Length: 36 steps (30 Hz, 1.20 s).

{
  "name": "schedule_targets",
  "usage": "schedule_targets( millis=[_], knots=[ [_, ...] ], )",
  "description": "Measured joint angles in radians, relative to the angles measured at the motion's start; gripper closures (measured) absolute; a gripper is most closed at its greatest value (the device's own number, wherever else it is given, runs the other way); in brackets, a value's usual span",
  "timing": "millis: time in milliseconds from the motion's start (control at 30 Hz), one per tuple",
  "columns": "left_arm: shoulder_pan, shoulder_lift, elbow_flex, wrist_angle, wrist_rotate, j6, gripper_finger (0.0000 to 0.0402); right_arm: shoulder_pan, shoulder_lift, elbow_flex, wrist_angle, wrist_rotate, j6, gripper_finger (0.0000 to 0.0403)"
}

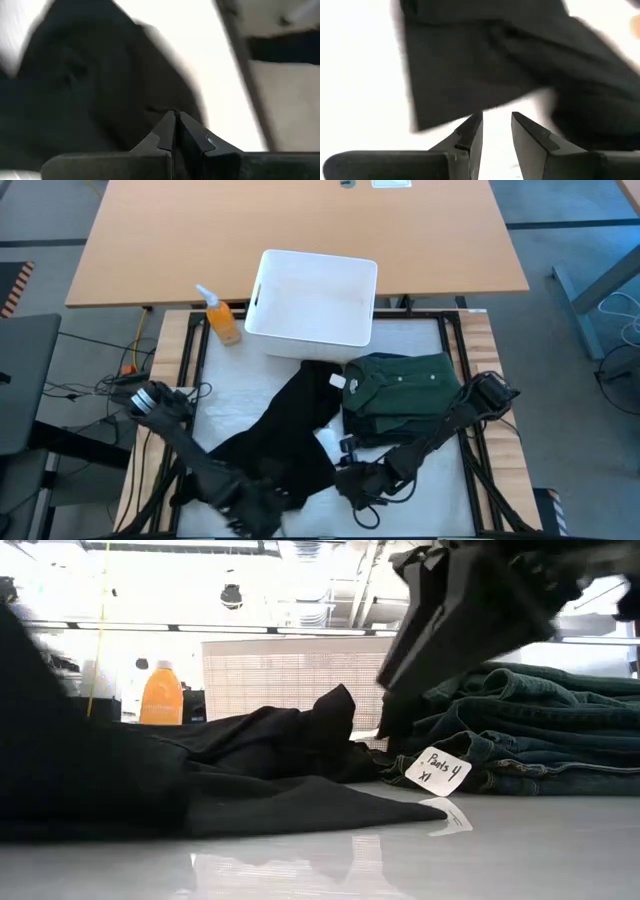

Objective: Fold laundry
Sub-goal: Fold the black shirt from the white laundry organizer

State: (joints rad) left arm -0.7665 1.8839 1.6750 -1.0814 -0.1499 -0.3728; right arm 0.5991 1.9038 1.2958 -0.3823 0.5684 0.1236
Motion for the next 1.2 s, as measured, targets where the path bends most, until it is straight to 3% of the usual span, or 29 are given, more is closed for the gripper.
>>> schedule_targets(
  millis=[100, 167, 300, 433, 533, 700, 900, 1067, 1200],
  knots=[
    [-0.074, -0.026, 0.157, -0.187, 0.025, -0.127, 0.0401, -0.007, -0.036, 0.002, -0.056, 0.123, -0.041, 0.0275],
    [-0.128, -0.040, 0.265, -0.298, -0.021, -0.202, 0.0401, -0.017, -0.051, 0.003, -0.042, 0.210, -0.121, 0.0273],
    [-0.255, -0.057, 0.502, -0.496, -0.268, -0.358, 0.0401, -0.062, -0.055, 0.003, -0.010, 0.317, -0.307, 0.0260],
    [-0.398, -0.091, 0.674, -0.463, -0.576, -0.342, 0.0401, -0.140, -0.055, 0.003, 0.014, 0.247, -0.328, 0.0235],
    [-0.493, -0.152, 0.644, -0.375, -0.758, -0.282, 0.0401, -0.192, -0.054, 0.003, 0.037, 0.191, -0.332, 0.0211],
    [-0.596, -0.202, 0.612, -0.349, -0.925, -0.291, 0.0401, -0.238, -0.053, 0.003, 0.150, 0.184, -0.389, 0.0175],
    [-0.610, -0.200, 0.611, -0.344, -0.977, -0.276, 0.0401, -0.330, 0.000, 0.004, 0.507, -0.008, -0.305, 0.0169],
    [-0.590, -0.198, 0.611, -0.342, -0.945, -0.275, 0.0401, -0.334, 0.068, 0.005, 0.608, -0.014, -0.227, 0.0177],
    [-0.588, -0.197, 0.611, -0.342, -0.922, -0.275, 0.0401, -0.308, 0.135, 0.002, 0.661, 0.061, -0.229, 0.0180]
  ],
)
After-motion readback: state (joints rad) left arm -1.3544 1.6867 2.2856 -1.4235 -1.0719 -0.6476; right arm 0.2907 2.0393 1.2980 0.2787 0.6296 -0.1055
